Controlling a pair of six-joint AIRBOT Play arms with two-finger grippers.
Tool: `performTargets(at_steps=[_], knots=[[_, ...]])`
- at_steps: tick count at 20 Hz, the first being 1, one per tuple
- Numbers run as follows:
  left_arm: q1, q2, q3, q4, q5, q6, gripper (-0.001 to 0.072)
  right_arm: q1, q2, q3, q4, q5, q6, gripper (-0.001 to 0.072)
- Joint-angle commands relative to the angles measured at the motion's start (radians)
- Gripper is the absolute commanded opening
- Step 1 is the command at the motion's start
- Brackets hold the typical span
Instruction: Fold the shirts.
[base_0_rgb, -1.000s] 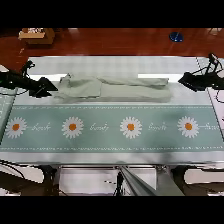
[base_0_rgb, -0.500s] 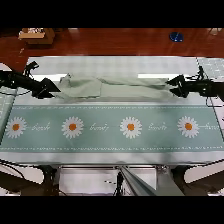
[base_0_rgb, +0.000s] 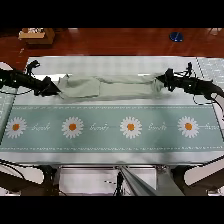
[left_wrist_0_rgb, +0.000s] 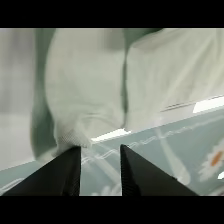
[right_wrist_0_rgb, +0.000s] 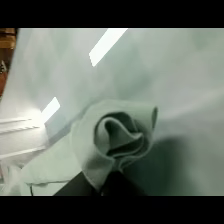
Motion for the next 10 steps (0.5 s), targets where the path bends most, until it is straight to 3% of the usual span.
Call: performTargets(at_steps=[1,3,4,6,10], knots=[[-0.010,0.000,0.001,-0.227,0.013,0.001,0.0285,0.000,0.085,0.000,0.000,0.036,-0.038,0.0022],[-0.042,0.000,0.000,-0.412,0.030,0.058,0.0088,0.000,0.169,0.000,-0.039,0.072,-0.037,0.0022],[-0.072,0.000,0.000,-0.494,0.036,0.094,0.0037,0.000,0.215,0.000,-0.066,0.092,-0.024,0.0022],[-0.149,0.000,0.000,-0.580,0.064,0.128,0.0032,0.000,0.303,0.000,-0.137,0.122,0.031,0.0022],[-0.379,-0.011,0.000,-0.587,0.204,0.158,0.0032,0.003,0.470,0.000,-0.367,0.189,0.196,0.0022]])
